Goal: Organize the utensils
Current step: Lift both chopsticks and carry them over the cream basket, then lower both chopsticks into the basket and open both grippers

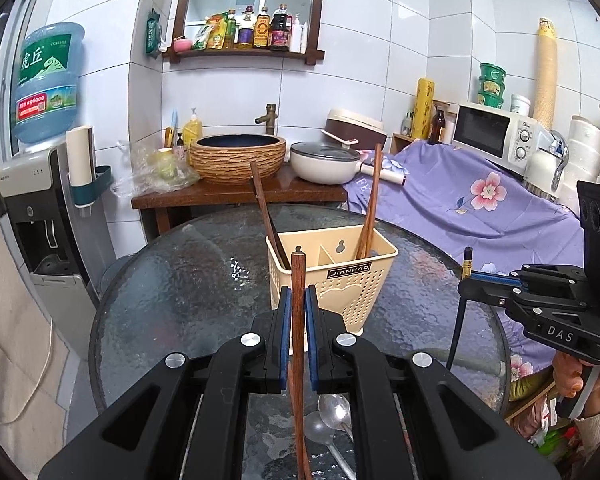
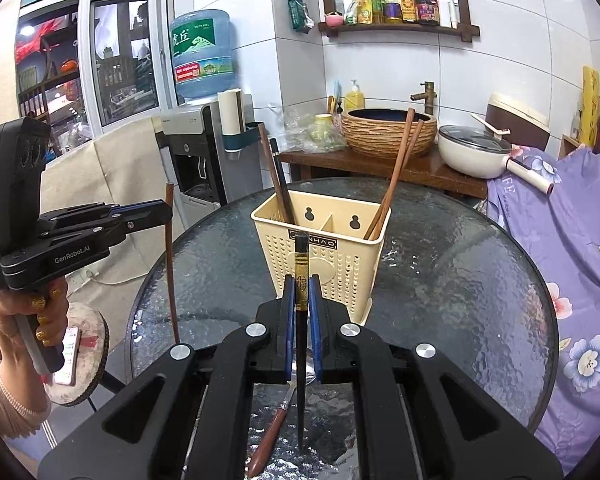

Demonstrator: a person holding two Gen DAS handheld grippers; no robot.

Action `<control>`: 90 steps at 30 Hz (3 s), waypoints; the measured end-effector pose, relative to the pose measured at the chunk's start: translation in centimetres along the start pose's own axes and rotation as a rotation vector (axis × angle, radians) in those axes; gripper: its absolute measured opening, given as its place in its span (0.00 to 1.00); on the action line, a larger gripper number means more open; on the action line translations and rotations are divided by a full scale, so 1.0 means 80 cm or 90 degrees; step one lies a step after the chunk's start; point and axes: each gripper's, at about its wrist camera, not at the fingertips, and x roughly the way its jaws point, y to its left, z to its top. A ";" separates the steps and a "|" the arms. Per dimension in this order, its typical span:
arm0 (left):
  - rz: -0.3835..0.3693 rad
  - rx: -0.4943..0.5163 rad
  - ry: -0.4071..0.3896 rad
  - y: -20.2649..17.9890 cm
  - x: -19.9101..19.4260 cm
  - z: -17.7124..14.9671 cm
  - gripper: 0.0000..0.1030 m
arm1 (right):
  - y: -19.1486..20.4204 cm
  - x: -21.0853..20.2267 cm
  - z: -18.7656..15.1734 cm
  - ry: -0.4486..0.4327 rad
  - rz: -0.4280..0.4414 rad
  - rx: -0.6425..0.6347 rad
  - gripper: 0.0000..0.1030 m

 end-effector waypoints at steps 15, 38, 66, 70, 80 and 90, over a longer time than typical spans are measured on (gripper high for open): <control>-0.010 0.008 -0.026 -0.005 -0.013 0.014 0.07 | 0.003 -0.010 0.013 -0.010 0.006 -0.009 0.07; -0.084 0.013 -0.102 -0.017 -0.043 0.170 0.06 | -0.015 -0.049 0.163 -0.076 0.027 0.006 0.07; 0.034 -0.077 -0.031 0.018 0.100 0.132 0.06 | -0.050 0.081 0.144 -0.052 -0.079 0.041 0.07; 0.044 -0.062 -0.016 0.016 0.111 0.117 0.06 | -0.051 0.092 0.133 -0.039 -0.080 0.041 0.07; 0.055 -0.051 0.003 0.017 0.129 0.097 0.06 | -0.051 0.101 0.125 -0.039 -0.091 0.034 0.07; 0.055 -0.041 -0.025 0.012 0.113 0.093 0.34 | -0.054 0.097 0.119 -0.055 -0.110 0.030 0.12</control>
